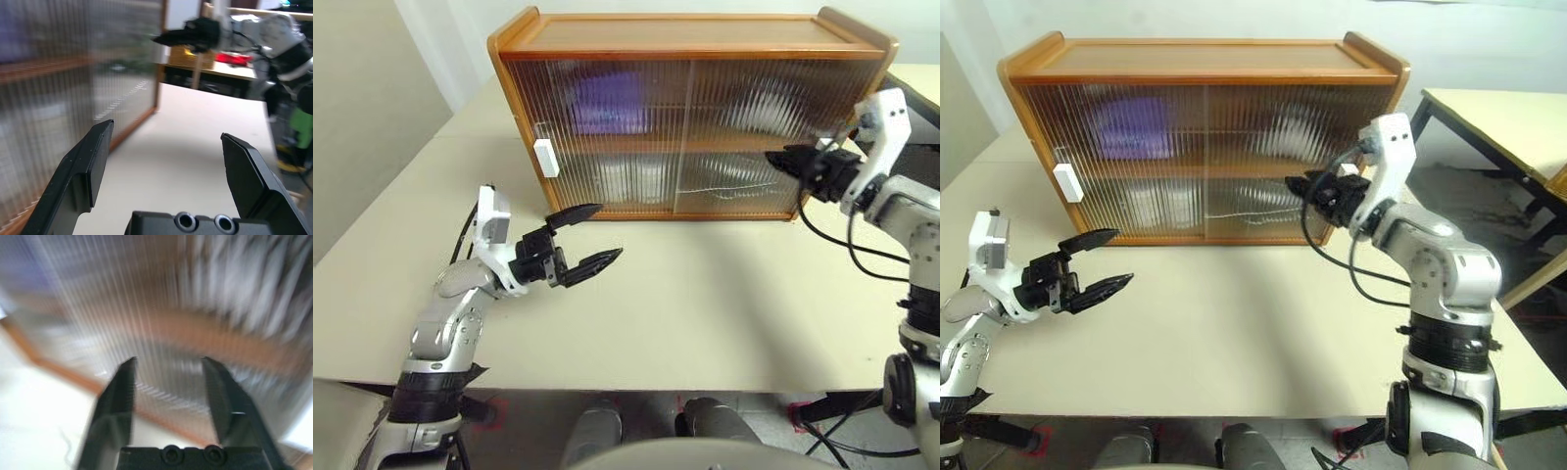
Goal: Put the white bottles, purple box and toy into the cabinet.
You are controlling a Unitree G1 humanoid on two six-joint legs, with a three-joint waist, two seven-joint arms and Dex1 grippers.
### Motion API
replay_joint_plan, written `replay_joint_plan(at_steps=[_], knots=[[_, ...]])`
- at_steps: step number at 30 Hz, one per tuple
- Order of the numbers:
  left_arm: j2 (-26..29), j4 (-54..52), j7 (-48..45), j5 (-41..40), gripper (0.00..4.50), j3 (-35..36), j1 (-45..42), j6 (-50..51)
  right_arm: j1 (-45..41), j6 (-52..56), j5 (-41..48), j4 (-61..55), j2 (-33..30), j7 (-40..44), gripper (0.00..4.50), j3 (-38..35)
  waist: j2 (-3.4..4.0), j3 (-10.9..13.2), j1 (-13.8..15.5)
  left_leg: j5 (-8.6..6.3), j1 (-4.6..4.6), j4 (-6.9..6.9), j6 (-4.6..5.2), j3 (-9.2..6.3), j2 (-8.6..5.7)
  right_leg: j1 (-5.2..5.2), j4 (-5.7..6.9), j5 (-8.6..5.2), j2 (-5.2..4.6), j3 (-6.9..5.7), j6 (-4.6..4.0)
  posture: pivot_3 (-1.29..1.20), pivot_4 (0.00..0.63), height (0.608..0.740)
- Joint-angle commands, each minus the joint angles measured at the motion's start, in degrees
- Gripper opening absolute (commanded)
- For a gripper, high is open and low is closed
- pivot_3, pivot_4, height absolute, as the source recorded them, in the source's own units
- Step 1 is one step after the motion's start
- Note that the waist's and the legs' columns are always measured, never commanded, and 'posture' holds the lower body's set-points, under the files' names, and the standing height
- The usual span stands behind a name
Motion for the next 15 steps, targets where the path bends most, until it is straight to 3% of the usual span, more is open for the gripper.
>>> replay_joint_plan(at_steps=[1,3,7,12,15], knots=[[1.1,1.8,2.4,2.9,4.5,2.6,2.2,-2.7,4.1,-4.1,4.8,4.1,-1.8,7.9,3.89,-5.3,-0.01,0.0,0.4,-0.02,0.04,0.01,-0.01,0.0,-0.08,0.06,0.0,-0.08,-0.1,0.02,0.01,0.0,0.0,0.74],[0.9,1.7,3.7,3.5,4.5,3.8,4.2,-3.6,6.8,-10.4,4.5,9.0,-2.4,12.7,4.48,-7.2,-0.01,0.0,0.6,-0.03,0.06,0.03,0.01,0.01,-0.2,0.12,0.0,-0.21,-0.27,0.04,-0.07,0.0,0.0,0.74],[-0.3,-0.1,6.2,4.2,4.5,5.5,9.4,-5.9,12.2,-29.9,-4.4,21.1,-6.0,20.6,4.48,-4.9,-0.08,0.0,0.7,-0.04,0.1,0.09,0.03,0.01,-0.24,0.22,-0.02,-0.43,-0.4,0.02,-0.44,0.02,0.0,0.74],[0.8,1.6,13.7,11.0,4.5,6.8,13.6,-6.2,8.2,-41.1,-4.0,39.3,-7.1,22.7,4.48,-8.8,-0.02,0.0,0.8,-0.04,0.21,0.07,0.03,0.04,-0.16,0.23,0.09,-0.29,-0.33,-0.03,-0.6,0.06,0.0,0.74],[1.4,4.4,22.9,17.2,4.5,8.0,13.0,-3.4,7.4,-48.1,-6.2,48.1,-8.0,23.8,4.48,-8.5,-0.03,0.1,1.1,-0.04,0.64,0.0,0.03,0.05,-0.13,0.56,0.12,-0.17,-0.28,-0.05,-0.69,0.06,0.007,0.74]])
